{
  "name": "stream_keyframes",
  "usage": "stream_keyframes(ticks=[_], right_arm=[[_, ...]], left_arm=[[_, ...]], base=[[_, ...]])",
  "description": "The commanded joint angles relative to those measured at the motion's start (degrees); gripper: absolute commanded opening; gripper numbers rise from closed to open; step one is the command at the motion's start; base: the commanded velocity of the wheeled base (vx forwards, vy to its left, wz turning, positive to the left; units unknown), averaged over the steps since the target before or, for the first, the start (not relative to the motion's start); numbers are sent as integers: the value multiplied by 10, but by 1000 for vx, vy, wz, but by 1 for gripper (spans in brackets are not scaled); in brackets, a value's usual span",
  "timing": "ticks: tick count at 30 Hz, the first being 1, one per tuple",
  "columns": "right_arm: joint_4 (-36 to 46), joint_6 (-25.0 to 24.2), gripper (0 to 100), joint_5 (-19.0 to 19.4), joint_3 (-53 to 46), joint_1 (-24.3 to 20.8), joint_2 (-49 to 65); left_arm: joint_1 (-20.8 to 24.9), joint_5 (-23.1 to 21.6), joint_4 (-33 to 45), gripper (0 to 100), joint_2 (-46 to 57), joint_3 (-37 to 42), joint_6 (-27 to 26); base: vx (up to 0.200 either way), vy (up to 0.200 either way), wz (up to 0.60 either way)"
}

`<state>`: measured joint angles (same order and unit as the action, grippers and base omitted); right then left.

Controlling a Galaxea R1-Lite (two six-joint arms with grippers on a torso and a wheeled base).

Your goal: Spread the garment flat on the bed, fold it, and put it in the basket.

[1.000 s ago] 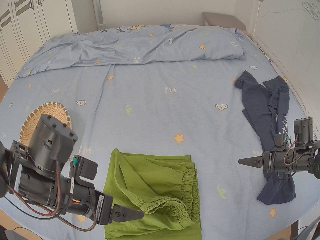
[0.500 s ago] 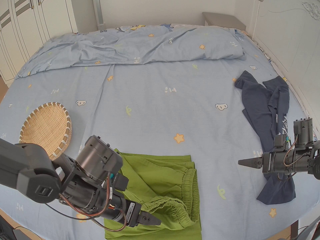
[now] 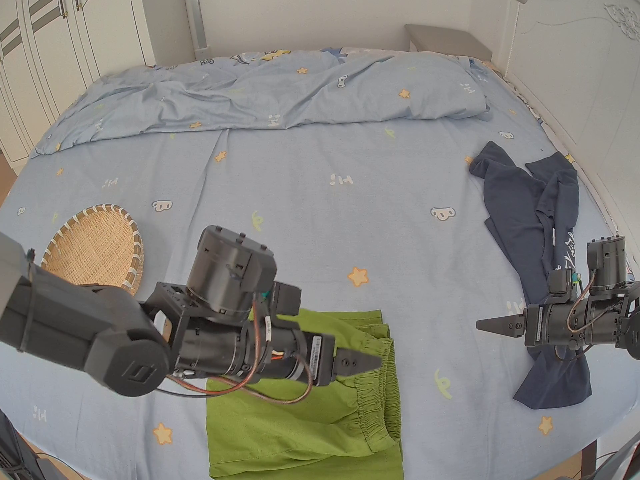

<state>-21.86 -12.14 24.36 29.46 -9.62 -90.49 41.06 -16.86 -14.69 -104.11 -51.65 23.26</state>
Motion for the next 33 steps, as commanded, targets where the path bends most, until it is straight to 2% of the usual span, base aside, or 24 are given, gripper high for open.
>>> stream_keyframes(ticks=[1, 7, 10, 13, 18, 19, 20, 21, 22, 23, 24, 26, 27, 30, 33], right_arm=[[0, 0, 100, 0, 0, 2, 0], [0, 1, 100, -10, 2, 5, -1], [0, 1, 100, -12, 1, 1, -1], [0, 1, 100, -12, 1, 0, 0], [0, 1, 100, -11, 1, 0, 1], [0, 1, 100, -11, 1, 0, 1], [0, 2, 100, -11, 0, -1, 1], [0, 2, 100, -11, 0, -1, 1], [0, 2, 100, -11, 1, -1, 1], [0, 2, 100, -11, 1, -2, 1], [0, 2, 100, -11, 0, -4, 2], [0, 2, 100, -11, 0, -5, 4], [0, 2, 100, -10, 0, -5, 4], [0, 2, 100, -10, 0, -8, 4], [0, 2, 100, -11, -5, -16, 4]], left_arm=[[-7, -1, -47, 100, -79, -64, 3], [0, 1, -120, 100, -113, -53, 35], [-12, -3, -176, 100, -71, -16, 86], [-40, -12, -228, 100, 5, 37, 126], [-125, -84, -265, 100, 116, 111, 159], [-128, -86, -265, 100, 119, 114, 161], [-172, -124, -268, 100, 150, 156, 174], [-185, -136, -269, 100, 157, 171, 176], [-217, -171, -271, 100, 168, 212, 176], [-225, -177, -271, 100, 169, 220, 175], [-265, -209, -271, 100, 171, 261, 173], [-313, -255, -275, 100, 168, 312, 160], [-319, -262, -277, 100, 168, 319, 158], [-386, -351, -315, 100, 123, 389, 105], [-419, -409, -361, 100, 66, 416, 57]], base=[[0, 0, 0], [0, 0, 0], [0, 0, 0], [0, 0, 0], [0, 0, 0], [0, 0, 0], [0, 0, 0], [0, 0, 0], [0, 0, 0], [0, 0, 0], [0, 0, 0], [0, 0, 0], [0, 0, 0], [0, 0, 0], [0, 0, 0]])
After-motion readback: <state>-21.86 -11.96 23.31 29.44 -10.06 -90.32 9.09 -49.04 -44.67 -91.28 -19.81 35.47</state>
